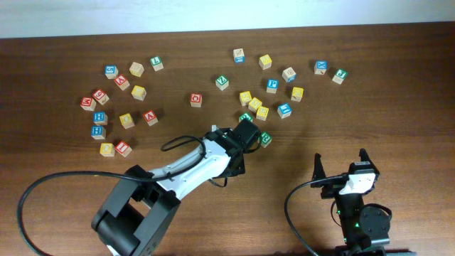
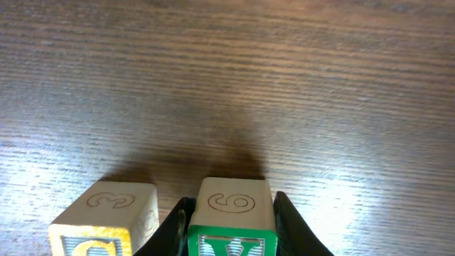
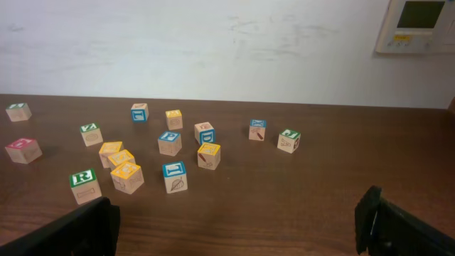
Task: Spell out CVPR
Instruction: 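Place the V block to the right of the C block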
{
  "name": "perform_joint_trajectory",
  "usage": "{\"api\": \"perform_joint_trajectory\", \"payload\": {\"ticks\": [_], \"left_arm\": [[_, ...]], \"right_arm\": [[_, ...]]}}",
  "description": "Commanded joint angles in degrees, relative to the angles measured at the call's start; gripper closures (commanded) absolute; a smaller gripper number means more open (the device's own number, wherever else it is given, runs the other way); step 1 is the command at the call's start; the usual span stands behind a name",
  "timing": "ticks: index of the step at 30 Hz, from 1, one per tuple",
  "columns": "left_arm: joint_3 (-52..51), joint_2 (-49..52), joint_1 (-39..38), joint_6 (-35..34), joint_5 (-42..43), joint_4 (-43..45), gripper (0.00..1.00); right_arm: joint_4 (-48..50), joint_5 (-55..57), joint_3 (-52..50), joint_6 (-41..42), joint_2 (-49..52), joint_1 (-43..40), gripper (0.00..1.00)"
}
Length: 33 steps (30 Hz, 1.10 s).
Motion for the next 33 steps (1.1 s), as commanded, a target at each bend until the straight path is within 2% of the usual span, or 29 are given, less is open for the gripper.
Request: {"api": "perform_joint_trajectory", "payload": {"ticks": [1, 12, 20, 26, 28, 33], "left_arm": [[-0.8, 2.0, 0.3, -0.6, -1.0, -0.5, 0.74], [-0.5, 2.0, 0.3, -0.6, -0.8, -1.1, 0.72], [2.6, 2.0, 0.3, 2.4, -0.8, -2.2, 0.62], [7.4, 2.0, 1.7, 4.3, -1.0, -4.5, 0.62], [10.9, 2.0, 3.3, 6.3, -1.0, -7.0, 0.62], [19.4, 2.0, 7.3, 6.3, -1.0, -14.0, 0.62]], "right_arm": [[-0.4, 0.5, -0.3, 0.2, -0.4, -0.4, 0.02], [-0.4, 0.5, -0.3, 0.2, -0.4, -0.4, 0.02], [-0.4, 0.5, -0.3, 0.2, -0.4, -0.4, 0.02], [-0.4, 0.5, -0.3, 0.2, -0.4, -0.4, 0.02], [-0.4, 0.5, -0.3, 0.2, -0.4, -0.4, 0.02], [-0.4, 0.5, -0.3, 0.2, -0.4, -0.4, 0.02]]}}
